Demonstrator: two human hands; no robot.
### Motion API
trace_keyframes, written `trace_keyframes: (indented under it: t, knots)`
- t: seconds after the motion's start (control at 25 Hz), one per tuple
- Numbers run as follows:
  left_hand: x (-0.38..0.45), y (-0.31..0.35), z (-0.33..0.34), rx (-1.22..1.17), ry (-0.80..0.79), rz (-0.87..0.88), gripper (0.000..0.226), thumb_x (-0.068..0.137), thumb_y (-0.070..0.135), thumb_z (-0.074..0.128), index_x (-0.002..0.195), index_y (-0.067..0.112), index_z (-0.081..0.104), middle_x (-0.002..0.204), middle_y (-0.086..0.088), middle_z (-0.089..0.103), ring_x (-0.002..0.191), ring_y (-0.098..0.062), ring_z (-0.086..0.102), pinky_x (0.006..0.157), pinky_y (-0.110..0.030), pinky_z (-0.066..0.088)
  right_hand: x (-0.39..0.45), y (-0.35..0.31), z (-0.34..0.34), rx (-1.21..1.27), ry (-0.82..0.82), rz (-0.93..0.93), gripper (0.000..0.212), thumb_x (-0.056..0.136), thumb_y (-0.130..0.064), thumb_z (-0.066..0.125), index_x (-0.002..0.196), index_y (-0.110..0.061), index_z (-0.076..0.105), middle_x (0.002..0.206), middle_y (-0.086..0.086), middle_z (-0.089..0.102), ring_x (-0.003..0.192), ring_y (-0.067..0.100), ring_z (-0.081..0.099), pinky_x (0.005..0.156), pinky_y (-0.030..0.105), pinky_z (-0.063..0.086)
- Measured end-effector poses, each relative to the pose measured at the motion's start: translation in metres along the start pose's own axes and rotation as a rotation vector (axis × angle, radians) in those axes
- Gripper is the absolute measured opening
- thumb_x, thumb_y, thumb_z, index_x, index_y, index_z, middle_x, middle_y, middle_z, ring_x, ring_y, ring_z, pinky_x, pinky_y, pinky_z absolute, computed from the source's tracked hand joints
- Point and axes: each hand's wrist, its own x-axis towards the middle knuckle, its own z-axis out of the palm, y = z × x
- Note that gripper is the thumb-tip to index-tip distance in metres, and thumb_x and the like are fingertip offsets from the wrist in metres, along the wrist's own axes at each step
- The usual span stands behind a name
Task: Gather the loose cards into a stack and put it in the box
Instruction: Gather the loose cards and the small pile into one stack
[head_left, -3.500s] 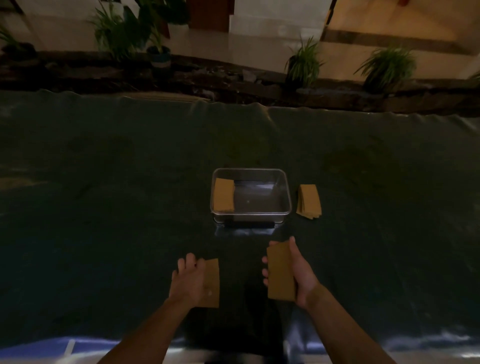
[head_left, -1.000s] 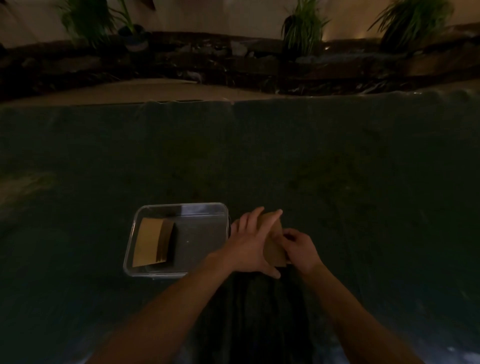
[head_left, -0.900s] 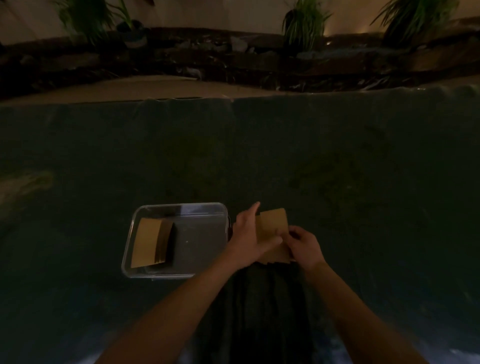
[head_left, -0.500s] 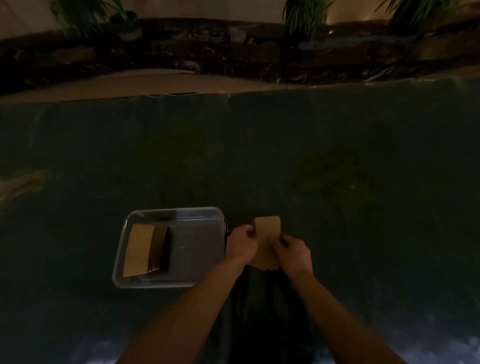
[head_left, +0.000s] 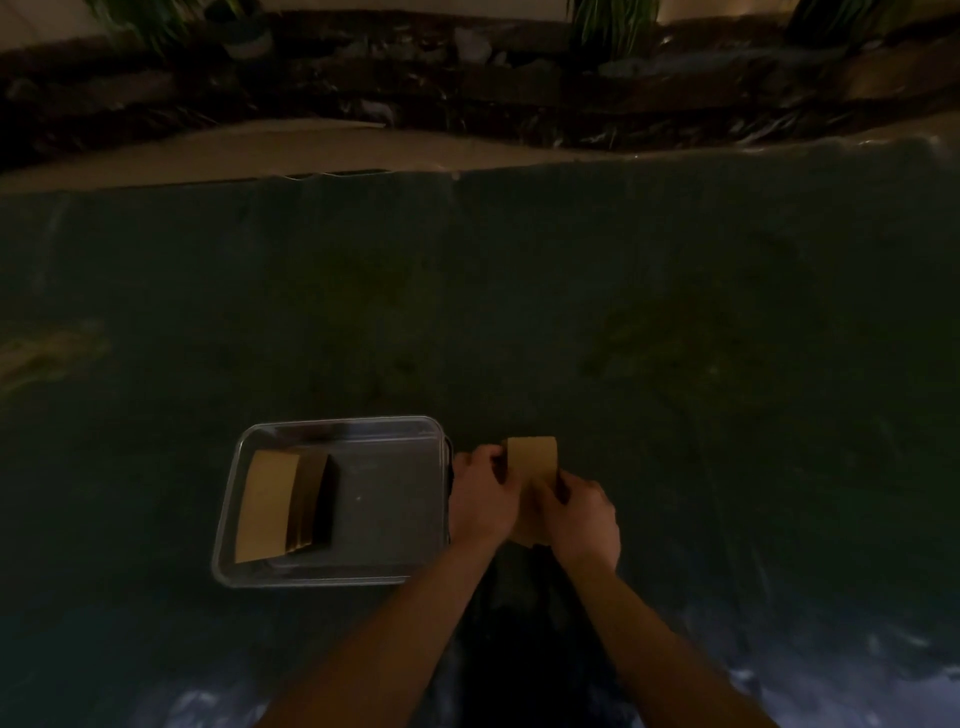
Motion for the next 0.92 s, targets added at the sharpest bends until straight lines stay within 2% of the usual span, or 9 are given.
trace_keyframes:
  t: [0.12,0.2,0.32,0.44,0.6,0.72,0.8,0.92]
  knots:
    - [0.0,-0.002,0.003,-0.002,-0.044,-0.047,0.053,0.093,0.039,0.058,0.14,0.02,0.045,0.141,-0.011,0.042,0.117,-0.025,0.055,0.093,-0.031,0.045,0.002,-0.002,0.0,0.029,-0.036,0.046,0.044,0.093,-0.048,0.054,0.126,-0.021,0.06,0.12,0.006,0.062,0.091,0.019,0.065,0.076,0.037,0.057]
    - [0.0,-0.002,0.004,0.003,-0.041,-0.054,0.057,0.093,0.04,0.057,0.144,0.02,0.041,0.143,-0.013,0.043,0.119,-0.027,0.055,0.093,-0.033,0.046,0.003,-0.003,-0.001,0.04,-0.061,0.067,0.047,0.092,-0.048,0.055,0.13,-0.02,0.056,0.123,0.007,0.061,0.09,0.017,0.065,0.071,0.031,0.055]
    - [0.001,-0.002,0.004,-0.009,-0.043,-0.065,0.061,0.094,0.037,0.056,0.148,0.02,0.034,0.143,-0.014,0.046,0.122,-0.029,0.054,0.096,-0.038,0.047,0.004,-0.005,-0.002,0.101,-0.101,0.1,0.047,0.092,-0.045,0.057,0.129,-0.016,0.054,0.116,0.008,0.065,0.093,0.021,0.067,0.078,0.038,0.059]
    - [0.002,0.0,0.003,-0.053,-0.116,-0.1,0.06,0.094,0.031,0.056,0.148,0.019,0.033,0.14,-0.012,0.052,0.122,-0.028,0.055,0.098,-0.04,0.047,0.005,-0.008,0.001,0.165,-0.143,0.13,0.041,0.091,-0.038,0.061,0.122,-0.012,0.057,0.108,0.009,0.068,0.092,0.022,0.067,0.083,0.041,0.058]
    - [0.003,-0.001,-0.005,-0.219,-0.199,-0.182,0.055,0.091,0.026,0.06,0.142,0.018,0.042,0.135,-0.009,0.056,0.12,-0.026,0.055,0.097,-0.038,0.044,0.007,-0.007,0.0,0.27,-0.219,0.187,0.045,0.089,-0.037,0.065,0.126,-0.014,0.056,0.113,0.009,0.065,0.098,0.024,0.065,0.084,0.04,0.058]
    - [0.001,-0.002,-0.008,-0.327,-0.258,-0.256,0.055,0.088,0.025,0.063,0.14,0.018,0.045,0.129,-0.006,0.055,0.113,-0.024,0.053,0.089,-0.035,0.044,0.009,-0.006,-0.005,0.415,-0.31,0.286,0.046,0.089,-0.031,0.068,0.13,-0.015,0.055,0.115,0.009,0.063,0.097,0.023,0.061,0.074,0.037,0.055]
    - [-0.004,0.0,-0.011,-0.392,-0.309,-0.295,0.049,0.088,0.025,0.063,0.134,0.016,0.05,0.124,-0.004,0.055,0.106,-0.02,0.052,0.084,-0.033,0.042,0.007,-0.004,-0.012,0.546,-0.381,0.338,0.043,0.089,-0.023,0.069,0.129,-0.011,0.056,0.109,0.01,0.064,0.093,0.023,0.06,0.068,0.037,0.053]
    - [-0.011,0.0,-0.015,-0.46,-0.364,-0.29,0.031,0.085,0.026,0.068,0.115,0.02,0.062,0.122,-0.006,0.061,0.109,-0.022,0.056,0.095,-0.039,0.048,-0.001,0.004,-0.022,0.695,-0.462,0.356,0.038,0.088,-0.016,0.07,0.123,-0.008,0.058,0.1,0.009,0.065,0.089,0.021,0.062,0.063,0.036,0.054]
